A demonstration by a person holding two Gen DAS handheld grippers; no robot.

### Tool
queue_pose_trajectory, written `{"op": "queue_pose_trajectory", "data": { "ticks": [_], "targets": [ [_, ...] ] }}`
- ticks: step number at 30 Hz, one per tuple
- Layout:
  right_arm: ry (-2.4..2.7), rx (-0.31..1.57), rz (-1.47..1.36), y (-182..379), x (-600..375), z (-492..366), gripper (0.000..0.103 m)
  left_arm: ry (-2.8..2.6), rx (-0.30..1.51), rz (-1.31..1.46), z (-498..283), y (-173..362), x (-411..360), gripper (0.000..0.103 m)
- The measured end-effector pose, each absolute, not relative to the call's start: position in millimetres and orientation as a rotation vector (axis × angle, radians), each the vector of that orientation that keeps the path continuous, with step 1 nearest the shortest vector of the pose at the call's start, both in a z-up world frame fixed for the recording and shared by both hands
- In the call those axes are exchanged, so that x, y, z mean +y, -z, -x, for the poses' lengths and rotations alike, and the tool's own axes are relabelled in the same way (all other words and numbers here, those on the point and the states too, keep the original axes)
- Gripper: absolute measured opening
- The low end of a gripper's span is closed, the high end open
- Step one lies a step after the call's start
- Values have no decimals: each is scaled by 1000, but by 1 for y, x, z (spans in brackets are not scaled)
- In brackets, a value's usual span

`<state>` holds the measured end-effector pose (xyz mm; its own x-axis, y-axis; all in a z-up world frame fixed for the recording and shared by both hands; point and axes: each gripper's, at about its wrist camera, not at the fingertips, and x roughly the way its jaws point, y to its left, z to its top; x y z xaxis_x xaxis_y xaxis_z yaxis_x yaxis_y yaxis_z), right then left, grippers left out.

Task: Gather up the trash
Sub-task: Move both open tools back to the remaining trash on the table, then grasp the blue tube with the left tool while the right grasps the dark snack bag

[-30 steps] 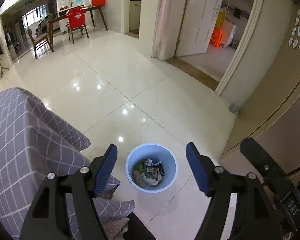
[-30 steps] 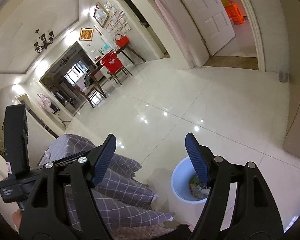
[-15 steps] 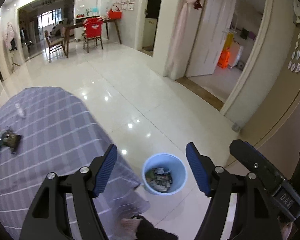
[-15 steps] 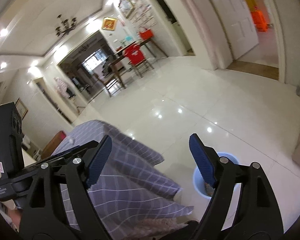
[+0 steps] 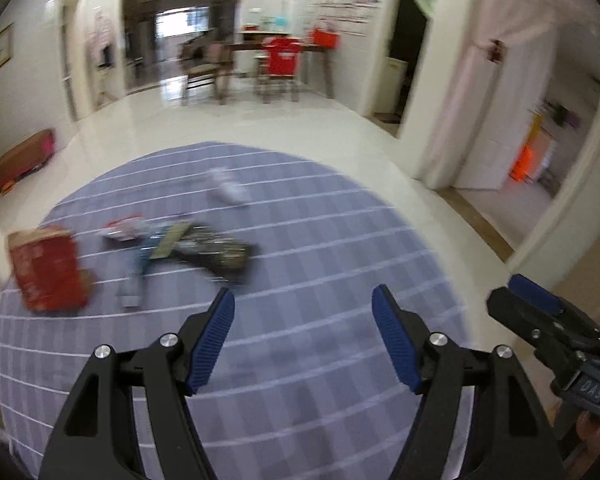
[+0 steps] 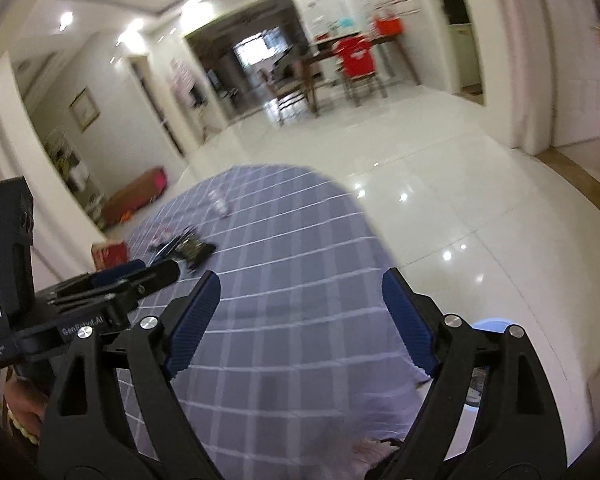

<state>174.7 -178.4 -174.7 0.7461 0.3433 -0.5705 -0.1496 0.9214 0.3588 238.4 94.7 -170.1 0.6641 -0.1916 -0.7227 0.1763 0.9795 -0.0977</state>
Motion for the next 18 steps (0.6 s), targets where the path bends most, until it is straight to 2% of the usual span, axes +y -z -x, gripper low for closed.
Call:
{"op": "queue_pose_trajectory", "data": {
  "ticks": [5,12,14,18],
  "targets": [
    [-354,744,-209,180,-120,-218,82,103,864,66,-263,187,167,70],
    [-408,813,-98,200,-63,-259,82,47,906,45,-292,209,195,69],
    [-413,828,-81,206,-54,-269,82,26,922,20,-300,216,196,60],
    [-430,849,-54,212,-41,-284,82,46,939,33,-311,227,203,49]
  ]
}}
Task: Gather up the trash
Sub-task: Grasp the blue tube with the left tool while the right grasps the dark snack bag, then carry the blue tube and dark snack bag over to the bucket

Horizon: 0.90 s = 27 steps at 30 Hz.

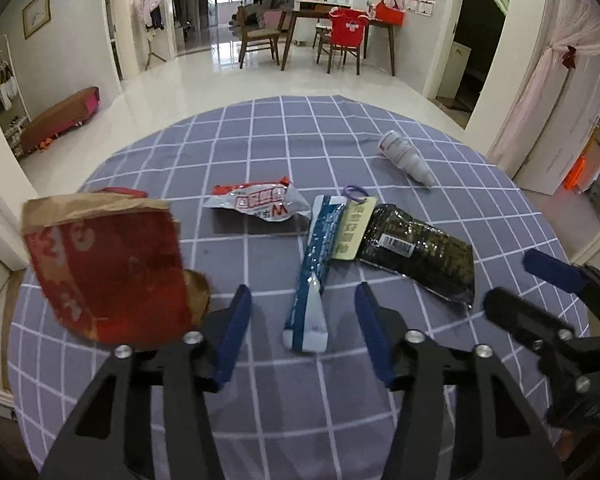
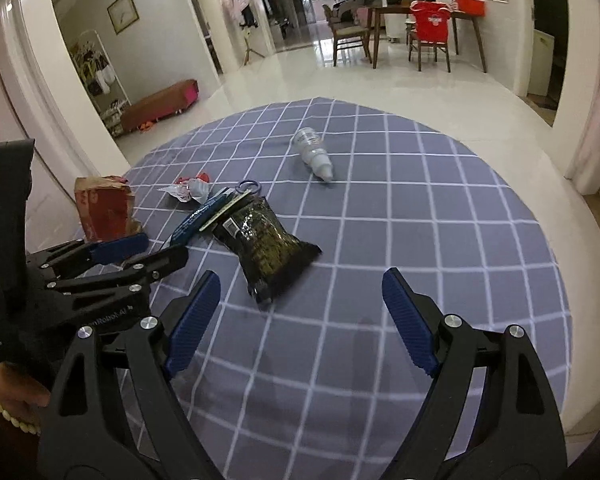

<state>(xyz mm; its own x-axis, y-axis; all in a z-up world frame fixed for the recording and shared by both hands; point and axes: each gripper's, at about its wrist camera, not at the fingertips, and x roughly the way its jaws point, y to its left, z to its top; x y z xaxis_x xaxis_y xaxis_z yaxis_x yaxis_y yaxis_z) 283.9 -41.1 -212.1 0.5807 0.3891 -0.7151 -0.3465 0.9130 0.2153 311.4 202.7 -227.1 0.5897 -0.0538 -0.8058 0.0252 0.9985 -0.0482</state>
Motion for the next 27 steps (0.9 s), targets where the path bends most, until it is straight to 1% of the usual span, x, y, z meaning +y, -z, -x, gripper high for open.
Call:
{"op": "queue_pose_trajectory", "data": {
  "ticks": [4,6,7,8,14,15,17,18,19,22,27],
  "targets": [
    [-427,858,-7,218,-28,-296,82,58,920,-13,-319,228,198,42],
    [-435,869,-5,221,-23,-301,82,55,914,-16,-321,227,197,23],
    [-439,871,-1,223,-20,-303,82,56,914,-17,-322,227,198,16],
    [-440,873,9,223,-17,-305,82,63,916,-10,-323,226,197,12],
    [-435,881,84,226,0,-316,82,13,907,31,-309,221,205,11],
    [-436,884,94,227,2,-316,80,9,899,45,-306,218,207,11],
    [-424,873,131,226,7,-314,57,14,887,52,-300,215,207,11],
    [-410,868,141,226,7,-313,37,11,881,49,-299,213,207,11],
    [-406,867,144,226,7,-312,34,9,875,48,-296,211,207,11],
    [-415,866,130,226,-1,-303,30,1,861,60,-290,204,204,11],
    [-447,868,39,220,-25,-278,29,-2,830,63,-273,190,190,11]
  ]
}}
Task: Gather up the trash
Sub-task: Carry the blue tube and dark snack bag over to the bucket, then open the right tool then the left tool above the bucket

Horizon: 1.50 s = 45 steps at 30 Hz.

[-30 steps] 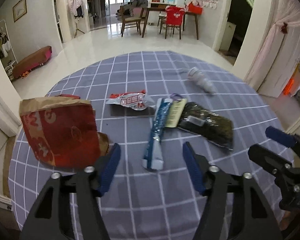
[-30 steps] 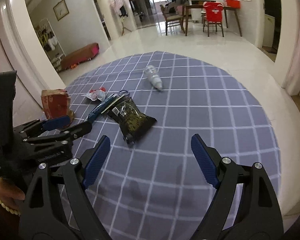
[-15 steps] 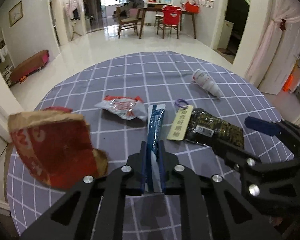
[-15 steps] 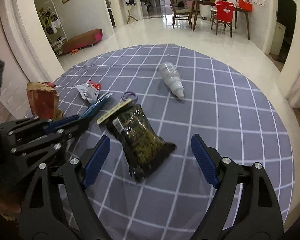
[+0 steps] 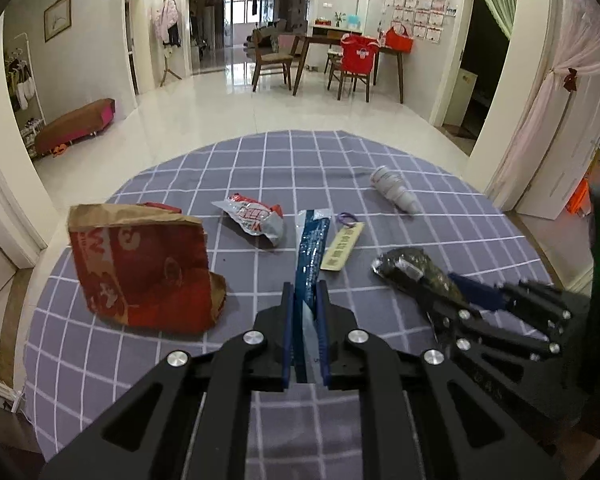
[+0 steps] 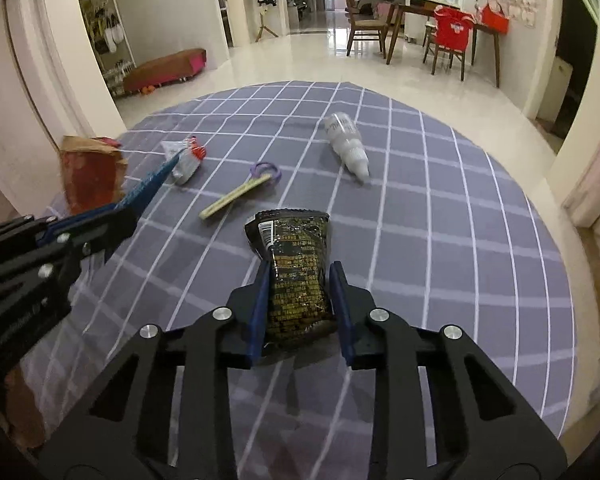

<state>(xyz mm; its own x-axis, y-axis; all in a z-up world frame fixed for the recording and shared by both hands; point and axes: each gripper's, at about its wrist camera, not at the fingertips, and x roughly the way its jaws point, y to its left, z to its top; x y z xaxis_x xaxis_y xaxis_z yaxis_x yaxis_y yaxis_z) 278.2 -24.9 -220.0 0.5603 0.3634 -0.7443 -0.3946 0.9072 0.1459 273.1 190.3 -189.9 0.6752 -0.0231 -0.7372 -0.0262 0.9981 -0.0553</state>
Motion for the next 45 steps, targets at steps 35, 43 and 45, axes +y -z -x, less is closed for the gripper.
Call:
{"op": "queue_pose_trajectory", "data": {
  "ticks": [35,43,45],
  "targets": [
    [-42,578,-535,192,-414,-79,29,543,865,-151,-200,188,-175,11],
    [-5,619,-624,237,-452,-99,33,536,929,-204,-219,229,-220,11],
    [13,624,-641,248,-460,-104,50,534,946,-207,-225,237,-229,11]
  ]
}}
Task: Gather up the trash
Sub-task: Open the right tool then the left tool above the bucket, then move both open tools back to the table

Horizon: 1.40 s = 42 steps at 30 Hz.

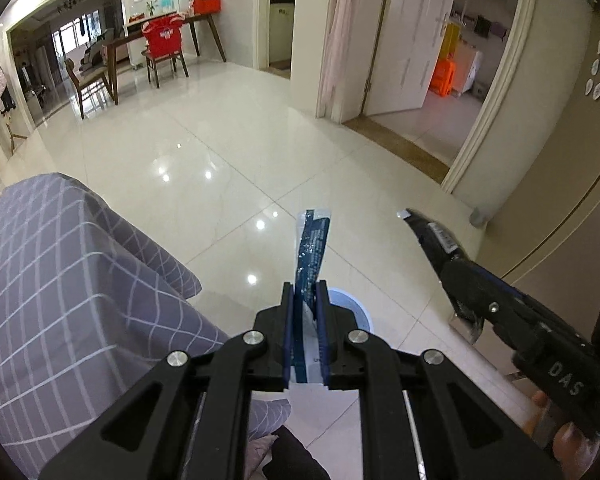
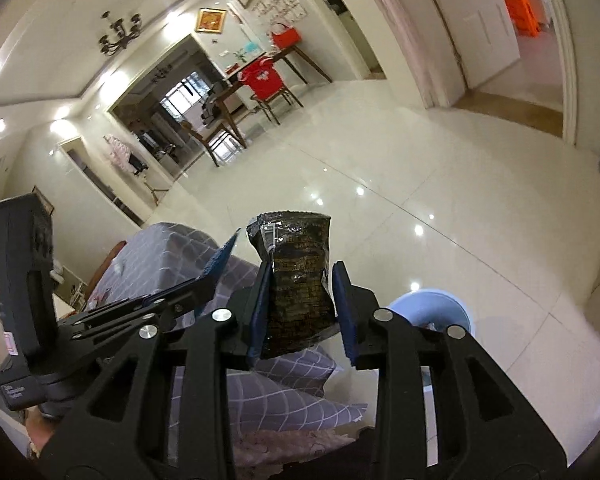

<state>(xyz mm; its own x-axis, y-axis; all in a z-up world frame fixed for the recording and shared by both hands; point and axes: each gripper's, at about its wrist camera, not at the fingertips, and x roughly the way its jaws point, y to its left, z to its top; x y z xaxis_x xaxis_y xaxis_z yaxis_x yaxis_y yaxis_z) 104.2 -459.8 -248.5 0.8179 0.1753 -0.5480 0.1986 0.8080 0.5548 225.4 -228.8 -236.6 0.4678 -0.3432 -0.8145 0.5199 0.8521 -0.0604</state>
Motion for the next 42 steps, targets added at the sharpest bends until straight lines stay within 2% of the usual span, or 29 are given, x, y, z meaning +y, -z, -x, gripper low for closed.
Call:
{"op": "queue_pose_trajectory", "data": {
  "ticks": [1,5,17,32,33,34,35,36,42],
  "targets": [
    [36,623,-648,256,-464,-108,59,527,958,-212,-230,243,-233,11],
    [68,675,-663,276,-475,-114,60,523,988,-231,-235,260,-242,11],
    [85,674,-654,274,-481,-107,63,541,1024,-257,-240,279,-254,11],
    [154,551,-694,265,-499,-73,67,591,1018,-274,-243,272,-276,13],
    [157,545,-696,264,-499,-72,68,592,1020,-275,-244,272,-277,15],
    [160,543,-698,263,-500,-71,68,595,1030,-277,-245,273,-280,32],
    [160,541,-701,263,-500,-70,68,598,1041,-282,-246,273,-284,58],
    [159,540,-703,263,-500,-70,68,582,1040,-290,-246,273,-286,66],
    [149,542,-700,258,-497,-68,68,549,1022,-253,-242,265,-273,67]
  ]
}}
